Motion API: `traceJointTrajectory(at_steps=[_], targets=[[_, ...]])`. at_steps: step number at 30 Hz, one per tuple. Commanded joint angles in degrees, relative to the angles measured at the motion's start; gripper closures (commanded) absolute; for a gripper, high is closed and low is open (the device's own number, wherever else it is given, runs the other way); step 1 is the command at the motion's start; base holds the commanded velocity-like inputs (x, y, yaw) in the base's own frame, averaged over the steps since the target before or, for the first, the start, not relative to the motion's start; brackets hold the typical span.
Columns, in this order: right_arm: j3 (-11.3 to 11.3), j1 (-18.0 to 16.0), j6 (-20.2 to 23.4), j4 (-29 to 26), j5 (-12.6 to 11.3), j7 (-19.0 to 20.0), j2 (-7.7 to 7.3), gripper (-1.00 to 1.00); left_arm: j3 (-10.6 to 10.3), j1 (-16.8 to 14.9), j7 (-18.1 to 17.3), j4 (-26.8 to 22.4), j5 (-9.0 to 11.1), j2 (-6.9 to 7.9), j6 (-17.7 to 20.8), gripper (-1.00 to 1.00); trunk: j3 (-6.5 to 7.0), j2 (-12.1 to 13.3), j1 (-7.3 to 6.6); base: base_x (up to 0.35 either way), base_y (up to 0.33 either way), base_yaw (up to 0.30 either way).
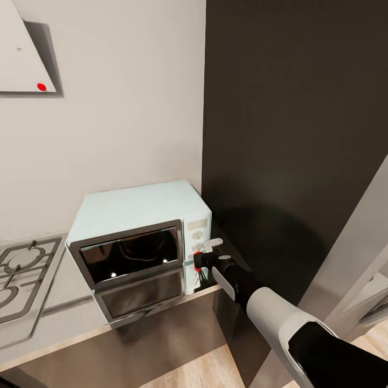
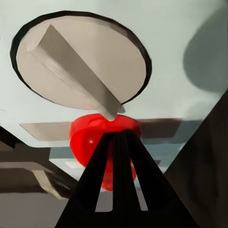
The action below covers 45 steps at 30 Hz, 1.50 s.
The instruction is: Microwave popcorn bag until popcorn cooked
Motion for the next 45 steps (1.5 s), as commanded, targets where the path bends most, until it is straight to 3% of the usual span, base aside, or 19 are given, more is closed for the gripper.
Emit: traceJointTrajectory(at_steps=[1,24,38,41,45], targets=[[0.25,-0.07,0.21,-0.04,-0.22,-0.17,0.0,1.0,0.28,0.0,-0.53,-0.07,0.08,-0.09,-0.05,-1.0,-0.09,-0.09,0.03,0.001,0.0,0.0],[0.25,-0.07,0.21,-0.09,-0.22,0.64,0.0,1.0,0.28,0.0,-0.53,-0.07,0.26,-0.07,-0.07,-1.0,-0.09,-0.09,0.03,0.019,0.0,0.0],[0.28,0.64,0.29,-1.44,-0.22,1.11,0.0,1.0,0.19,0.0,-0.53,-0.07,0.26,-0.09,-0.11,-1.0,-0.09,-0.09,0.03,-0.312,0.0,0.0],[0.33,2.78,0.49,-6.62,-0.11,1.19,0.0,1.0,0.19,0.0,-0.53,-0.01,0.26,-0.09,-0.09,-1.0,-0.09,-0.09,0.03,-0.344,0.0,0.0],[0.49,10.63,3.9,-24.46,0.53,0.75,0.0,1.0,0.18,-0.03,-0.53,2.33,-0.06,-0.09,-0.07,-1.0,-0.09,-0.09,0.03,-0.344,0.0,0.0]])
